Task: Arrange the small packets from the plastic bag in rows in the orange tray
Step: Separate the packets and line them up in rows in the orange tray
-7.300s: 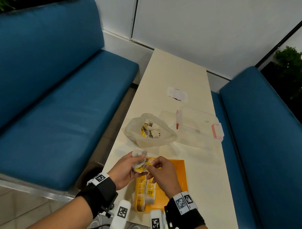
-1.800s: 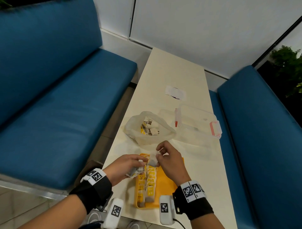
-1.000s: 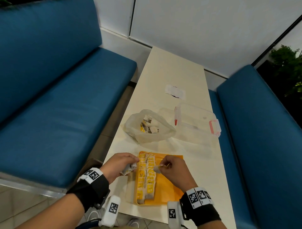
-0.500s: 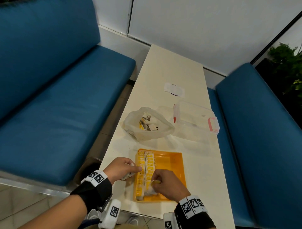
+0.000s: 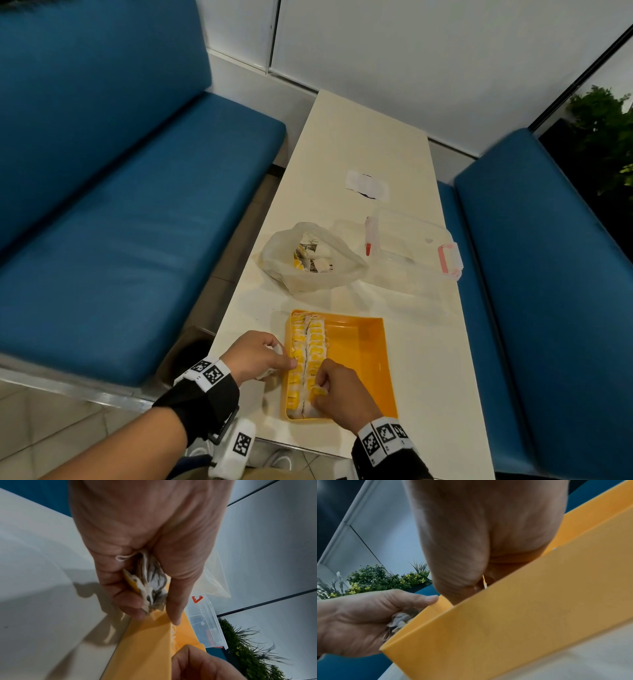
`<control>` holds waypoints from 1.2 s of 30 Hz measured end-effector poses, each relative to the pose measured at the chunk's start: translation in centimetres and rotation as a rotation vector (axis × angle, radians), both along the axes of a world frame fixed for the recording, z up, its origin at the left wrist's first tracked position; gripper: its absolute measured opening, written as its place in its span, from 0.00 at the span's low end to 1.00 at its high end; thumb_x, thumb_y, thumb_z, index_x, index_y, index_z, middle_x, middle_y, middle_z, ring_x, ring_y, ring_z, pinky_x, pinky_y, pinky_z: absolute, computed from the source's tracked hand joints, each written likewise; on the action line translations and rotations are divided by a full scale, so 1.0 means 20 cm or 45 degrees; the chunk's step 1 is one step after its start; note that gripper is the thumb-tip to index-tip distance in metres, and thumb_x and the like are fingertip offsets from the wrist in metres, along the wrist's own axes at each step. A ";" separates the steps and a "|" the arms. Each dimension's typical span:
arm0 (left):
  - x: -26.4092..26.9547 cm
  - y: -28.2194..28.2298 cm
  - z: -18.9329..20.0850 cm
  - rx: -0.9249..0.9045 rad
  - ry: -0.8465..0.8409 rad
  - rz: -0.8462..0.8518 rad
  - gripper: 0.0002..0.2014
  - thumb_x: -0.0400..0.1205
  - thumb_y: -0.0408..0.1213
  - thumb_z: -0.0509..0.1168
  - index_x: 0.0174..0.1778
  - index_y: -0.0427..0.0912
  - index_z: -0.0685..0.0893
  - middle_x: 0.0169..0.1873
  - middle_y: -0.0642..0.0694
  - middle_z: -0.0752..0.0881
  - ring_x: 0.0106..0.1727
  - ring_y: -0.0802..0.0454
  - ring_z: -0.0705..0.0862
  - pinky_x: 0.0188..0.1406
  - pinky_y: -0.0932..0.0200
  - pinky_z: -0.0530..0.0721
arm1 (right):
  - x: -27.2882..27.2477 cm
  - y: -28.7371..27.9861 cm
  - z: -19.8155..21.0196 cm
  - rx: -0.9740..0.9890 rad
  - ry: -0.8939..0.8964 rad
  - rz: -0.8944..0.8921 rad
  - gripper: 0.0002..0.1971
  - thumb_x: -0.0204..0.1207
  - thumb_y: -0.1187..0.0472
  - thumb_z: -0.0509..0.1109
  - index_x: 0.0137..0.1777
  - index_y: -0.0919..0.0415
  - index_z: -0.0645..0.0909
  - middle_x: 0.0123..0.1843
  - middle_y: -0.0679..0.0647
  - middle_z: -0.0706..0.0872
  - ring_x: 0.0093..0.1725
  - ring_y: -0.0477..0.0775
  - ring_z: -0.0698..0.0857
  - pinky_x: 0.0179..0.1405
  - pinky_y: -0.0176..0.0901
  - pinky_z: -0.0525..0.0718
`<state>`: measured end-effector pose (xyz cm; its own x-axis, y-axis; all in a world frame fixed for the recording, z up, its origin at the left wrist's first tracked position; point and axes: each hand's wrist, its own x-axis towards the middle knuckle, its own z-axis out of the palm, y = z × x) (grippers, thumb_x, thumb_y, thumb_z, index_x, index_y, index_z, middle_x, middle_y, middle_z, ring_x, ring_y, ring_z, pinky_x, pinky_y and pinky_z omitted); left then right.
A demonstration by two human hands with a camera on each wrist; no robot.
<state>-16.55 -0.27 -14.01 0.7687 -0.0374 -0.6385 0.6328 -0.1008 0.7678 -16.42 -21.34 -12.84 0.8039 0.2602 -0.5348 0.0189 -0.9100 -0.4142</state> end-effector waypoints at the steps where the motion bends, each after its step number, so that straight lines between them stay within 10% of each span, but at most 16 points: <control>1: 0.00 0.00 0.00 0.004 0.001 -0.003 0.13 0.67 0.33 0.86 0.37 0.36 0.88 0.28 0.43 0.87 0.28 0.51 0.83 0.27 0.61 0.80 | 0.00 0.00 0.00 0.001 -0.007 -0.009 0.12 0.67 0.64 0.73 0.44 0.50 0.74 0.46 0.48 0.81 0.43 0.49 0.79 0.34 0.36 0.73; 16: 0.01 0.00 0.02 0.043 0.027 -0.033 0.15 0.68 0.35 0.86 0.42 0.35 0.89 0.35 0.41 0.90 0.34 0.49 0.88 0.30 0.61 0.85 | 0.00 0.03 -0.03 -0.052 -0.169 0.064 0.11 0.74 0.63 0.71 0.39 0.47 0.74 0.48 0.49 0.74 0.47 0.52 0.79 0.35 0.30 0.70; 24: 0.02 0.02 0.01 0.039 0.055 -0.064 0.17 0.70 0.43 0.85 0.45 0.35 0.90 0.36 0.44 0.90 0.36 0.50 0.88 0.32 0.60 0.86 | 0.00 0.03 -0.04 -0.053 -0.161 0.101 0.07 0.76 0.58 0.70 0.41 0.43 0.79 0.53 0.51 0.79 0.53 0.53 0.82 0.51 0.43 0.82; 36: 0.08 0.05 0.17 -0.386 0.200 0.224 0.30 0.89 0.59 0.55 0.35 0.39 0.87 0.38 0.38 0.87 0.35 0.46 0.86 0.34 0.59 0.78 | 0.11 0.08 0.20 0.285 -0.437 0.032 0.09 0.79 0.55 0.72 0.57 0.47 0.84 0.47 0.38 0.75 0.41 0.40 0.80 0.47 0.36 0.82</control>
<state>-14.87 0.68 -10.56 0.6741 -0.1185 -0.7291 0.7323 0.2365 0.6386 -14.25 -19.74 -8.80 0.9176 0.3618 -0.1647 0.2117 -0.7954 -0.5680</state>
